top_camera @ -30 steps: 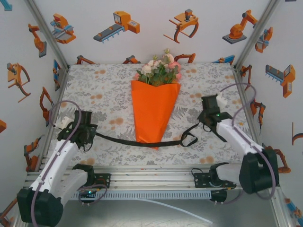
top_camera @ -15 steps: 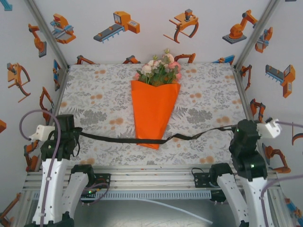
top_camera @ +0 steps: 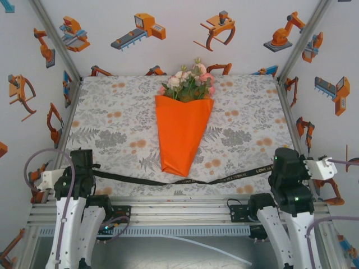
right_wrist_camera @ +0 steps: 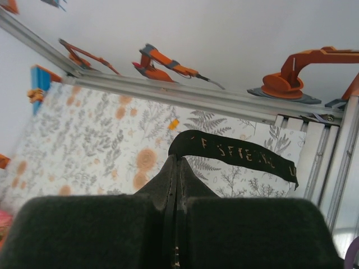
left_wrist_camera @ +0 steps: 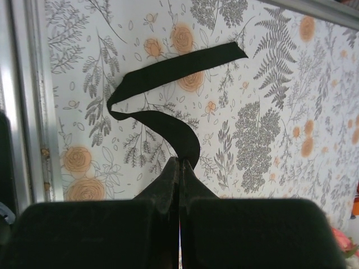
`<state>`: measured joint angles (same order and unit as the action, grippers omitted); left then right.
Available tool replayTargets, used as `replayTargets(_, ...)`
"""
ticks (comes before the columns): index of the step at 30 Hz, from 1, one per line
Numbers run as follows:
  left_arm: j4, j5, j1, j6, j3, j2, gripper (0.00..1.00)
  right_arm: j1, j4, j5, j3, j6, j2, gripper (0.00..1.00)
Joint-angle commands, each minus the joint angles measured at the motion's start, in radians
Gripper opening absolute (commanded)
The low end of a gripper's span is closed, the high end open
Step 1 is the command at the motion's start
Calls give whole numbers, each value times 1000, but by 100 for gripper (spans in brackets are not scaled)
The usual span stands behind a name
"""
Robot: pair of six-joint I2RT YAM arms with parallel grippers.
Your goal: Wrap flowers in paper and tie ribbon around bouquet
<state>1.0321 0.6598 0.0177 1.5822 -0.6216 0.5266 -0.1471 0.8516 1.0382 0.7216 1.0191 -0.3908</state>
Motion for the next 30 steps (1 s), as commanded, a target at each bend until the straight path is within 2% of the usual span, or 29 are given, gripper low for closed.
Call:
replayTargets(1, -130, -52, -11, -65, 12, 100, 0, 1, -5, -7, -43, 69, -90, 0)
replayTargets(5, -430, -162, -24, -245, 56, 188, 0, 25, -98, -33, -67, 33, -203, 0)
replayTargets(8, -472, -189, -28, -239, 35, 299, 0, 102, -212, -97, -79, -12, -299, 0)
replayTargets(12, -520, -218, -34, -207, 9, 470, 0, 227, -379, -258, -102, -19, -455, 0)
replayTargets(17, -605, -256, -58, -165, -15, 649, 0, 304, -469, -292, -76, -13, -610, 0)
replayTargets(18, -658, -261, -63, -177, -15, 678, 2, 324, -477, -305, -64, -19, -631, 2)
replayTargets(19, -697, -281, -70, -195, -21, 703, 9, 342, -481, -332, -50, -31, -648, 12)
replayTargets(20, -737, -313, -81, -226, -34, 728, 18, 361, -498, -406, -33, -71, -663, 26)
replayTargets(22, -757, -365, -88, -284, -83, 764, 40, 375, -555, -621, -6, -188, -675, 42)
replayTargets(23, -751, -388, -89, -312, -116, 770, 48, 374, -564, -739, 11, -234, -673, 46)
replayTargets(25, -764, -452, -85, -382, -157, 756, 59, 375, -570, -970, 33, -290, -663, 50)
replayTargets(27, -766, -532, -64, -461, -189, 729, 65, 370, -567, -1197, 44, -312, -652, 52)
replayTargets(30, -751, -628, 33, -609, -243, 710, 71, 298, -547, -1409, 60, -328, -655, 51)
